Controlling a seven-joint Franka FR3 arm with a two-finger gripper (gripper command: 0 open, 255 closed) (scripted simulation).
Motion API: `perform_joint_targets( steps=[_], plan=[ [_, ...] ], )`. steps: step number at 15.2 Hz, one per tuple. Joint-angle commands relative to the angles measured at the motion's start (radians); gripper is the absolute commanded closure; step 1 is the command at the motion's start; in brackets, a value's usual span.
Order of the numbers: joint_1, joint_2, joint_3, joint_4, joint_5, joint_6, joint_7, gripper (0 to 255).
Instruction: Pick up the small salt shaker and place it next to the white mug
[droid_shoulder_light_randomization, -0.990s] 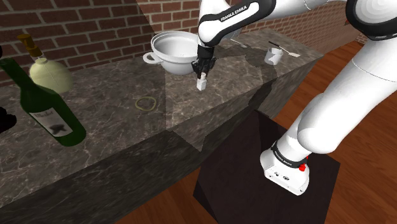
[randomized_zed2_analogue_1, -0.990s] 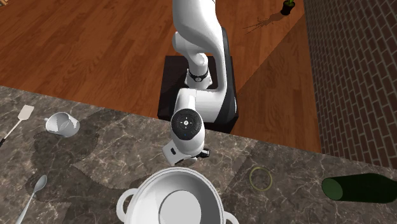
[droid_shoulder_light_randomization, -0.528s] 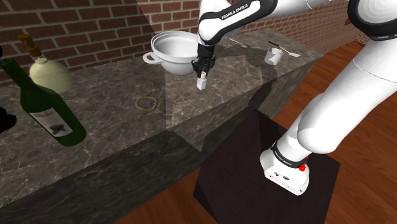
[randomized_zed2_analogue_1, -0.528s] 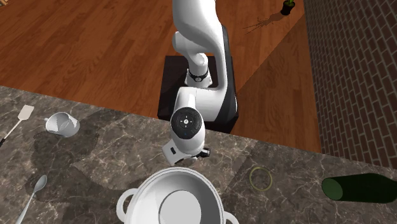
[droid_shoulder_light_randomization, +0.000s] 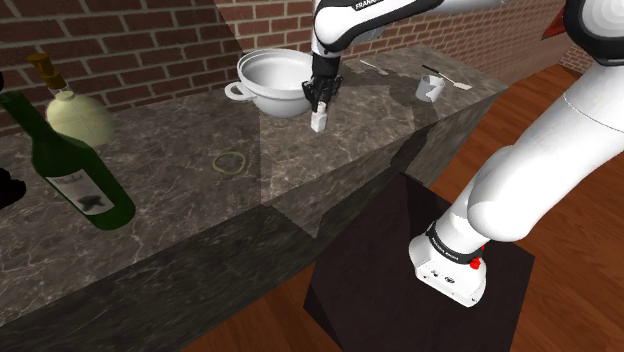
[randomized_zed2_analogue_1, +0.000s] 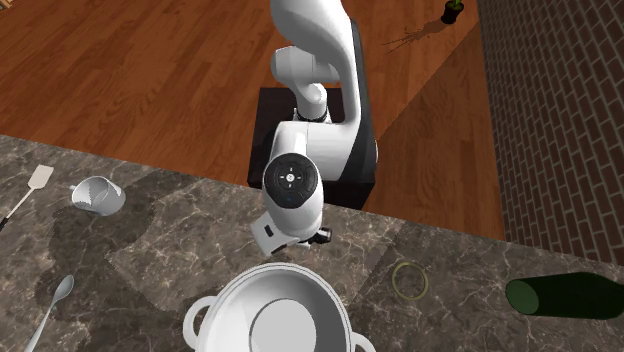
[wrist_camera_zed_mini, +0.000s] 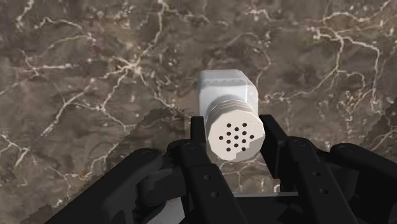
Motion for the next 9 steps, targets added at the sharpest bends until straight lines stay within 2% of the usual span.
perform_joint_targets(
  steps=[1, 9],
  plan=[
    [0.000, -0.008, 0.000, 0.020, -0.001, -0.028, 0.000, 255],
    [0.000, -0.041, 0.001, 0.094, -0.004, -0.134, 0.003, 255]
  ],
)
